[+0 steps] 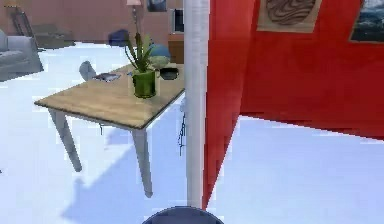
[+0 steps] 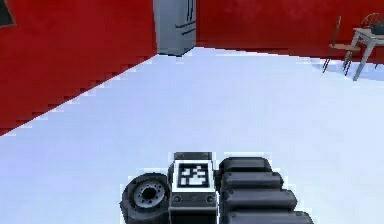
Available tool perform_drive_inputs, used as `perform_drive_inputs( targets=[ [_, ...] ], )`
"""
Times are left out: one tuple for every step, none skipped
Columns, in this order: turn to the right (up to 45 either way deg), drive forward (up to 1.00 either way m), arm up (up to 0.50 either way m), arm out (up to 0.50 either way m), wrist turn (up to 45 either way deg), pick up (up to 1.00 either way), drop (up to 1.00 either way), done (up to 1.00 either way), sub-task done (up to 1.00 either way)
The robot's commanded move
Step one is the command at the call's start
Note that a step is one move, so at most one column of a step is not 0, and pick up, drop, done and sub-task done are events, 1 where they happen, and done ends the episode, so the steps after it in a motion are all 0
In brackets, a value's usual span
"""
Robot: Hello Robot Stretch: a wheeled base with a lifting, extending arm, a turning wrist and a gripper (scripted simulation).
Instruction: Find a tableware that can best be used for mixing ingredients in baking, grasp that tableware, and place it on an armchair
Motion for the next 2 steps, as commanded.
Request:
perform_drive_inputs(
  targets=[
    [45.0,0.0,0.0,0.0,0.0,0.0,0.0,0.0,0.0],
    [21.0,0.0,0.0,0.0,0.0,0.0,0.0,0.0,0.0]
  ],
)
